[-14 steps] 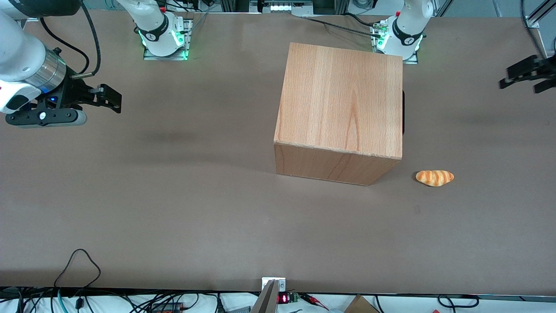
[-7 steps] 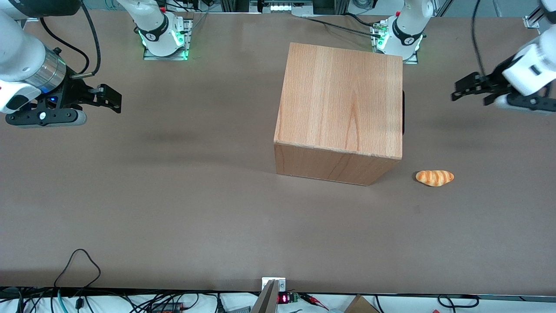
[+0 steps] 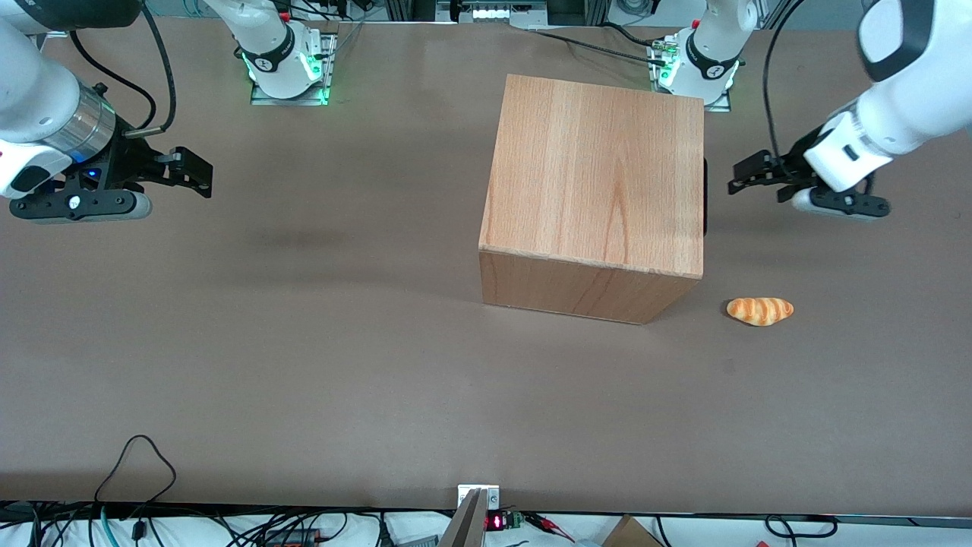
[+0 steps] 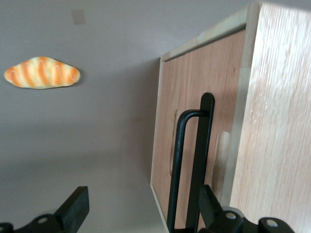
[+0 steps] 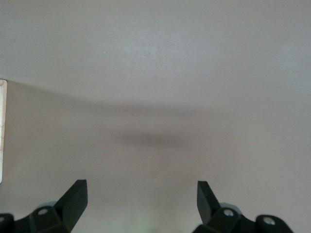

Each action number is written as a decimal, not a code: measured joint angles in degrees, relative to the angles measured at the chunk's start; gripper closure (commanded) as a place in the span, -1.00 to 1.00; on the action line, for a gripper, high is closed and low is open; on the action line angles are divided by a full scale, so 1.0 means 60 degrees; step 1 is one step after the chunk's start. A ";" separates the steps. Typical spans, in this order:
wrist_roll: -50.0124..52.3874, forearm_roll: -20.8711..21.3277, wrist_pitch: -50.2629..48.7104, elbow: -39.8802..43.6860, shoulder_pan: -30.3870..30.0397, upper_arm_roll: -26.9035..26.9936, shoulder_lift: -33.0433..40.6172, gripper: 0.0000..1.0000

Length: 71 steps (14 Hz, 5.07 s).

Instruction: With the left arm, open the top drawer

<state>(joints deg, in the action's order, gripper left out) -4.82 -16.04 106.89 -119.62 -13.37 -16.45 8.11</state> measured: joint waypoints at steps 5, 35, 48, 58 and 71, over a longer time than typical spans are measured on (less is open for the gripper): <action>0.0008 -0.0002 0.0311 -0.0154 -0.0001 -0.0082 -0.0395 -1.00; -0.0034 0.0149 0.0823 -0.0461 -0.0844 -0.0280 -0.1421 -1.00; -0.1162 0.0524 0.0991 -0.0459 -0.2615 -0.0277 -0.1586 -1.00; -0.2484 0.0525 0.1007 -0.0244 -0.3994 -0.0274 -0.1834 -1.00; -0.3139 0.0533 -0.1855 0.2436 -0.4487 -0.0270 -0.1859 -1.00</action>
<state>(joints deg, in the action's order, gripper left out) -23.65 -12.85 95.77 -105.01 -40.29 -18.07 -3.04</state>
